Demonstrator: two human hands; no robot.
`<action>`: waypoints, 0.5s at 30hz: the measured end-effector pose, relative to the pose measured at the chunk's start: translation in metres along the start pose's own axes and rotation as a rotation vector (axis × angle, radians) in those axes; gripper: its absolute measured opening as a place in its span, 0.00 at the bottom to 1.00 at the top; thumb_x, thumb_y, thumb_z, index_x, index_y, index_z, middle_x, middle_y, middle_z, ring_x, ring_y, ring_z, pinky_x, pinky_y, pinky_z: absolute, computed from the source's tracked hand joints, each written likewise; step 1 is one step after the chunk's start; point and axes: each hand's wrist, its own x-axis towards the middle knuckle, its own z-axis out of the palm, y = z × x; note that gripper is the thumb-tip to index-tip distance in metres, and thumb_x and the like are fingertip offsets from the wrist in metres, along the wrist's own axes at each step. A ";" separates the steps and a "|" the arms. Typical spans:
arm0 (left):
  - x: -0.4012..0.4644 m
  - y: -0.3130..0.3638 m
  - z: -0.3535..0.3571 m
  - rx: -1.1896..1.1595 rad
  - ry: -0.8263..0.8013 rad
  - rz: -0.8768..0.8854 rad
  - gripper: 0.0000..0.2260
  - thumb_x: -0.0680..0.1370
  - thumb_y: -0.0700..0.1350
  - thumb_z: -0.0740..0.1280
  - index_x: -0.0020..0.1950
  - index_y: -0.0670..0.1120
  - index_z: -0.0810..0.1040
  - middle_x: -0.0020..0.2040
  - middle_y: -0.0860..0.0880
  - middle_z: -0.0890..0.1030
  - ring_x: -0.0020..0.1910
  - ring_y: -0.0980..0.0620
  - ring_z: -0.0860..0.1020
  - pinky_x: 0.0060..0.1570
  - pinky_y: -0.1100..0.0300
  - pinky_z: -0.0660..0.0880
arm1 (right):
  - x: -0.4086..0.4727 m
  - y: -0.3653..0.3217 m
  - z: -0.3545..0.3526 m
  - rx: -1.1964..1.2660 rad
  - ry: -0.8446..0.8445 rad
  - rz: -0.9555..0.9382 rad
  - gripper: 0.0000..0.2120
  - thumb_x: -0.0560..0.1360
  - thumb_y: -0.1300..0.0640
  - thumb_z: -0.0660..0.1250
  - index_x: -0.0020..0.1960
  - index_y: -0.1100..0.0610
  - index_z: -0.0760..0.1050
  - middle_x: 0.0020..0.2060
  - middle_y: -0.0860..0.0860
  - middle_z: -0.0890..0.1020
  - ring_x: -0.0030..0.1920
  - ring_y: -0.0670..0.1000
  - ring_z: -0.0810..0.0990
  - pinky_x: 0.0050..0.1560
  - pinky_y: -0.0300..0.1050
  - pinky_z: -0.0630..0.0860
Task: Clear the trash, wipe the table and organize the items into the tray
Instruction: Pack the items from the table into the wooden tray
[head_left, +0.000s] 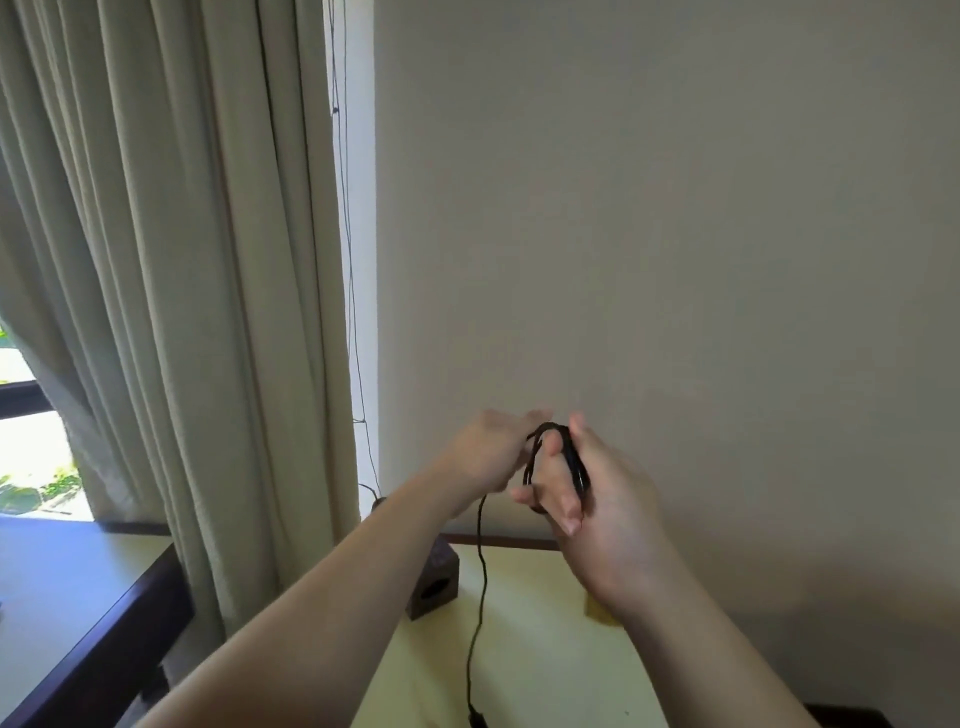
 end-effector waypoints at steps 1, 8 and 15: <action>-0.005 -0.013 0.010 0.062 -0.025 0.014 0.12 0.81 0.53 0.65 0.47 0.45 0.79 0.35 0.50 0.74 0.40 0.49 0.75 0.39 0.56 0.73 | 0.002 -0.004 0.000 -0.009 0.014 -0.023 0.20 0.86 0.51 0.57 0.43 0.63 0.76 0.21 0.55 0.63 0.25 0.57 0.69 0.45 0.50 0.80; -0.048 -0.074 0.080 -0.003 0.009 -0.216 0.27 0.86 0.58 0.55 0.31 0.47 0.72 0.27 0.52 0.69 0.27 0.52 0.69 0.37 0.55 0.68 | 0.031 -0.039 -0.016 -0.088 0.011 -0.182 0.17 0.88 0.52 0.54 0.49 0.62 0.75 0.40 0.63 0.87 0.48 0.60 0.88 0.56 0.48 0.81; -0.079 -0.025 0.058 0.108 0.211 0.100 0.30 0.85 0.60 0.59 0.30 0.43 0.63 0.24 0.51 0.66 0.26 0.52 0.63 0.29 0.54 0.60 | 0.047 -0.012 -0.055 -1.167 -0.035 -0.182 0.21 0.88 0.46 0.52 0.52 0.54 0.80 0.40 0.44 0.87 0.47 0.44 0.84 0.51 0.39 0.74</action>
